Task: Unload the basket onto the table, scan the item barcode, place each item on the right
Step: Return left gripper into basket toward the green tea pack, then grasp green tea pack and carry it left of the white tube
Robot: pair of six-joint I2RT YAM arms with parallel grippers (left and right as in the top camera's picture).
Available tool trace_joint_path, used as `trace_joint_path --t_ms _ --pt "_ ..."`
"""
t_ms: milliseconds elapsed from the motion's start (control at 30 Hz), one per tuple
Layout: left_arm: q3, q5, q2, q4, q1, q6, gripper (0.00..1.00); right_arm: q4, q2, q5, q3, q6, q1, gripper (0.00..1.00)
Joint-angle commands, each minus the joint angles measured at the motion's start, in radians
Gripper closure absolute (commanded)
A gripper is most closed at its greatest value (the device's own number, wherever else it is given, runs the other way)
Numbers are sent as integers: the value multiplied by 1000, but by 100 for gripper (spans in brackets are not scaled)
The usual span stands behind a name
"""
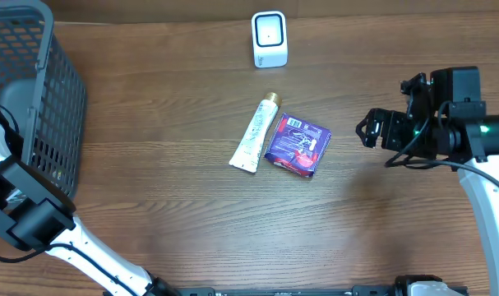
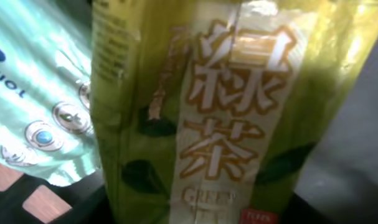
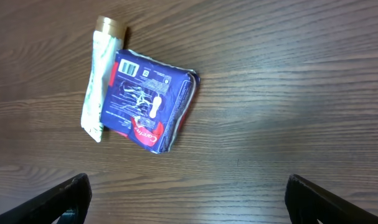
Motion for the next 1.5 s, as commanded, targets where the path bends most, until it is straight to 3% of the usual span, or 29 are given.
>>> trace_joint_path --t_ms 0,233,500,567,800,933,1000,1267,1467 --pt "0 -2 6 3 -5 2 96 20 -2 -7 19 1 -2 0" --pt "115 29 0 -86 -5 27 96 41 -2 -7 19 1 -2 0" --pt "669 37 -7 -372 -16 72 96 39 -2 -7 19 1 -2 0" --pt "772 121 -45 -371 -23 143 96 38 -2 -7 19 1 -2 0" --pt "932 190 -271 -371 -82 151 96 33 -2 -7 19 1 -2 0" --pt "915 312 -373 -371 -183 173 96 40 -2 -3 19 0 -2 0" --pt "838 337 -425 -371 -326 206 96 46 -2 -3 19 0 -2 0" --pt "429 247 -416 -343 -766 207 96 50 -2 -3 19 -3 -2 0" --pt "87 178 -344 -137 -964 207 96 58 -2 -3 19 -3 -2 0"
